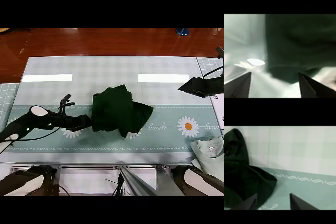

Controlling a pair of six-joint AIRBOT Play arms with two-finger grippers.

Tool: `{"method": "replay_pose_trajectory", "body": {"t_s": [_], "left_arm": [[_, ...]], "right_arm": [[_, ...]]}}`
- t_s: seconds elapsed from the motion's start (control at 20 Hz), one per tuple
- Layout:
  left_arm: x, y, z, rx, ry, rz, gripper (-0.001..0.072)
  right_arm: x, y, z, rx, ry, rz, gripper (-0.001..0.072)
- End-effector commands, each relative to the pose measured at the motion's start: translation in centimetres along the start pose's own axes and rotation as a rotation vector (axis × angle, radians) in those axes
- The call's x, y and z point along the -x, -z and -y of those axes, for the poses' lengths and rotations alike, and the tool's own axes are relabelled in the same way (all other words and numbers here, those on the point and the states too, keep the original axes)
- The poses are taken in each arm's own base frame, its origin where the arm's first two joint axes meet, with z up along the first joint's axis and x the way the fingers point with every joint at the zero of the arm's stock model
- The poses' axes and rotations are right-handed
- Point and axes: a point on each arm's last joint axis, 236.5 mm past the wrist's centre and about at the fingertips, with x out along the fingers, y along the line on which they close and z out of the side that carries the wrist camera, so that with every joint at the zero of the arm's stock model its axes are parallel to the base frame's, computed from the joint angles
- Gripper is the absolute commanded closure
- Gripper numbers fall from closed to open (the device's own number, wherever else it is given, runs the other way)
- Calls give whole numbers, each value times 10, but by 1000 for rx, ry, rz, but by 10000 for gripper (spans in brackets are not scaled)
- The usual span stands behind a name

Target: Fold the shirts.

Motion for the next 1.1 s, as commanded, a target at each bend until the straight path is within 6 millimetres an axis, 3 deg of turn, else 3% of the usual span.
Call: {"method": "replay_pose_trajectory", "body": {"t_s": [0.0, 0.2, 0.25, 0.3, 0.35, 0.55, 0.6, 0.8, 0.9, 1.05], "left_arm": [[-23, -18, 5, 95, 141, 25, 49], [-40, -34, 29, 88, 215, 27, 62], [-45, -33, 33, 84, 216, 12, 203], [-48, -33, 34, 78, 216, 3, 480], [-50, -33, 35, 78, 218, -3, 687], [-43, -29, 41, 66, 263, -28, 683], [-41, -27, 43, 60, 276, -34, 683], [-37, -24, 48, 62, 305, -55, 683], [-35, -21, 51, 54, 319, -66, 683], [-33, -17, 55, 43, 339, -81, 683]], "right_arm": [[-3, 4, -4, -8, -27, -6, 213], [-3, 2, -11, -17, -59, -1, 214], [-3, 1, -15, -21, -74, 4, 214], [-2, 0, -18, -24, -86, 8, 214], [-3, 1, -23, -21, -99, 3, 215], [-27, 16, -67, 108, -149, -74, 209], [-38, 18, -80, 149, -160, -87, 126], [-91, 39, -118, 238, -204, -187, 109], [-114, 50, -114, 260, -180, -239, 110], [-123, 32, -88, 169, -147, -197, 118]]}}
